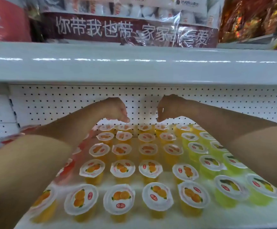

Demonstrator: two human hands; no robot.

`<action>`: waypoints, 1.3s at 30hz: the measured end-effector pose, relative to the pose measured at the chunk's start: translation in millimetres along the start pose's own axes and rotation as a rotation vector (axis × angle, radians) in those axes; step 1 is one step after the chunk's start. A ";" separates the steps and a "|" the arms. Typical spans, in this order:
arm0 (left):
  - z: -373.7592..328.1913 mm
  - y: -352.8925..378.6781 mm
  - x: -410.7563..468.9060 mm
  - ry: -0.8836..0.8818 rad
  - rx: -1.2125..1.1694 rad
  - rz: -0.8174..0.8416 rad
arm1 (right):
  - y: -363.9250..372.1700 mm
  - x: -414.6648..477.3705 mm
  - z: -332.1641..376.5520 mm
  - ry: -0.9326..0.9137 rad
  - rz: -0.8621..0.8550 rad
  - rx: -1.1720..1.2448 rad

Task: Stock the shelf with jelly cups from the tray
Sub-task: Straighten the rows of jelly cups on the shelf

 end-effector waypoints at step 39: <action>-81.9 60.0 45.3 -0.106 0.204 0.267 | 40.3 -6.6 -30.8 -0.175 0.191 0.013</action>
Point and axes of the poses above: each hand's wrist, its own x-axis towards the middle knuckle, its own y-axis out of the palm, z = x × y, the point moved 1 cm from there along x, towards the middle knuckle, and after that the axes turned 7 degrees about y, right-handed, at the moved point
